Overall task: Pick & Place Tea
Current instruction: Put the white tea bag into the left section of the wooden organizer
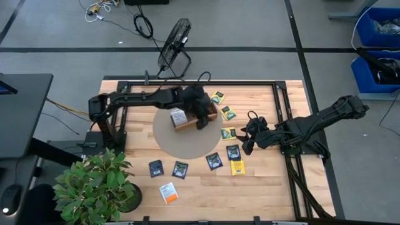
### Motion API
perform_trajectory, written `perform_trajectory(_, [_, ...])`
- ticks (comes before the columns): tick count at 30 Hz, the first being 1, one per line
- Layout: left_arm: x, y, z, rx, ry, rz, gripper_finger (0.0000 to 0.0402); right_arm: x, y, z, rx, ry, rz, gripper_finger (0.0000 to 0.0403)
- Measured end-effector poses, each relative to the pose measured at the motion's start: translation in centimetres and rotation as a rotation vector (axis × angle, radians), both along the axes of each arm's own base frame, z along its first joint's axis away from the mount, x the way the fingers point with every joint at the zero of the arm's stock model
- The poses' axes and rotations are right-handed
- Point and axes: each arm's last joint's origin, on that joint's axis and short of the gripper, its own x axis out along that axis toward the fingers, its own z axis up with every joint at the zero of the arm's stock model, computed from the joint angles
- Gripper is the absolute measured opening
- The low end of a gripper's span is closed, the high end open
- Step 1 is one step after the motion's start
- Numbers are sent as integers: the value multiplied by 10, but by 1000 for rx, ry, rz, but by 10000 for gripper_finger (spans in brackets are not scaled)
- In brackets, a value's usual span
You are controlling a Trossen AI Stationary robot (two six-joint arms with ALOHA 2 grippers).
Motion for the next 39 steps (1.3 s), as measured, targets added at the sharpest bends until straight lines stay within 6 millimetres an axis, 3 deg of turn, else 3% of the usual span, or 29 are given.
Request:
perform_trajectory(5, [9,-22,16,-14,-184,22,195,0,-1,0,-14,1,-9,224])
perform_trajectory(13, [15,-59,20,1,-222,-28,194,0,-1,0,-39,7,4,224])
perform_trajectory(21, [27,-91,45,-13,-534,9,194,0,-1,1,-35,0,1,224])
perform_trajectory(25, [20,-94,26,-127,-702,77,194,0,0,1,-28,-7,0,224])
perform_trajectory(28, [6,-93,4,-222,-723,112,194,0,0,1,-13,-13,-8,224])
perform_trajectory(33, [-15,-111,-18,-283,-623,65,194,1,0,2,-8,-25,-3,224])
perform_trajectory(39, [-38,-128,-25,-306,-453,-14,194,1,0,3,-13,-27,2,224])
